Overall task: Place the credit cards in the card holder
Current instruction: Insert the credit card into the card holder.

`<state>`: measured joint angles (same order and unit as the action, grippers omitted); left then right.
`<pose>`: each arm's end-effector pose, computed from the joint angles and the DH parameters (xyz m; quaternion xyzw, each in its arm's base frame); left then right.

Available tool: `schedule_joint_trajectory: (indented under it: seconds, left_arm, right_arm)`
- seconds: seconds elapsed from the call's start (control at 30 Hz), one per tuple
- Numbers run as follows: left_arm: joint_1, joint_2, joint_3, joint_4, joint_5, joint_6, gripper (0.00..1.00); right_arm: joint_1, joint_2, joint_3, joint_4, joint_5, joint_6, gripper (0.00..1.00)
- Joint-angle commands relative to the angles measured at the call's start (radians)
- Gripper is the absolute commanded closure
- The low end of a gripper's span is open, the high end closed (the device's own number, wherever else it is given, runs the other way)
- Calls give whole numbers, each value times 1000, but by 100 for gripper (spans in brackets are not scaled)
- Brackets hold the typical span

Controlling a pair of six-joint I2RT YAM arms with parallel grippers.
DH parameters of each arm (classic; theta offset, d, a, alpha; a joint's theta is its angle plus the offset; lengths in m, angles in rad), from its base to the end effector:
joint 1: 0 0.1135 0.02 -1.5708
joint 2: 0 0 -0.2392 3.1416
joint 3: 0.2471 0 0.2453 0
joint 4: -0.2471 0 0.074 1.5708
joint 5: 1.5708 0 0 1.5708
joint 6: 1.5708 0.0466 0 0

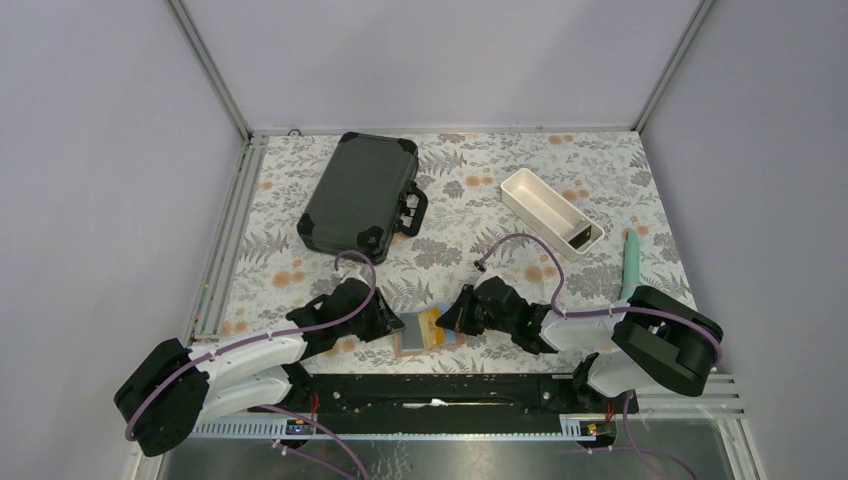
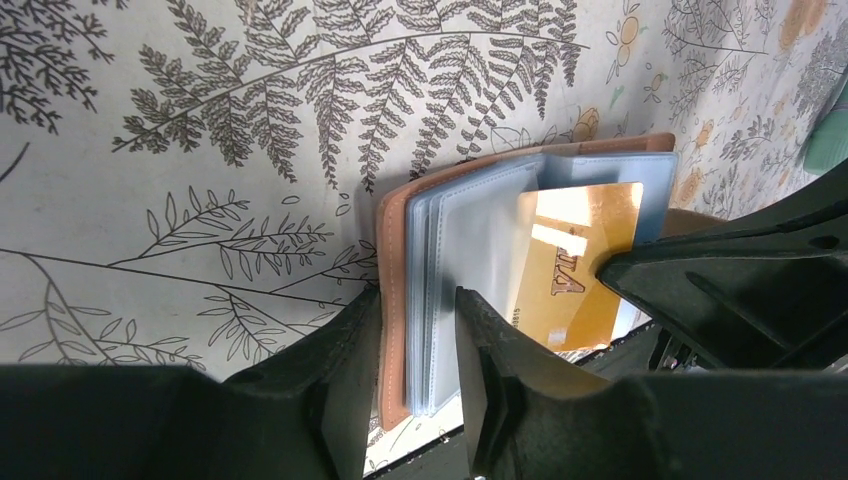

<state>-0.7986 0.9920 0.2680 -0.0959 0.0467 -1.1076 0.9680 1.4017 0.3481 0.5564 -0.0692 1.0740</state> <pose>0.1305 -0.1372 0.1130 -0.1347 0.9203 -0.3114 0.1946 0.1421 0.2122 0.1147 0.0278 0.8586 0.4513 0.2417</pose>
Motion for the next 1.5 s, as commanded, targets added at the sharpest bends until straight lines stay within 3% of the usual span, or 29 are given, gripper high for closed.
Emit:
schedule_joint_trajectory:
  seconds: [0.0, 0.9, 1.47]
  left_arm:
    - [-8, 31, -21, 3, -10, 5, 66]
    - [-9, 22, -19, 0, -6, 0, 76]
    - [-10, -12, -14, -5, -6, 0, 75]
  right_arm:
    - [23, 32, -11, -3, 34, -9, 100]
    - [99, 63, -11, 4, 260, 23, 100]
    - [176, 136, 90, -97, 251, 37, 100]
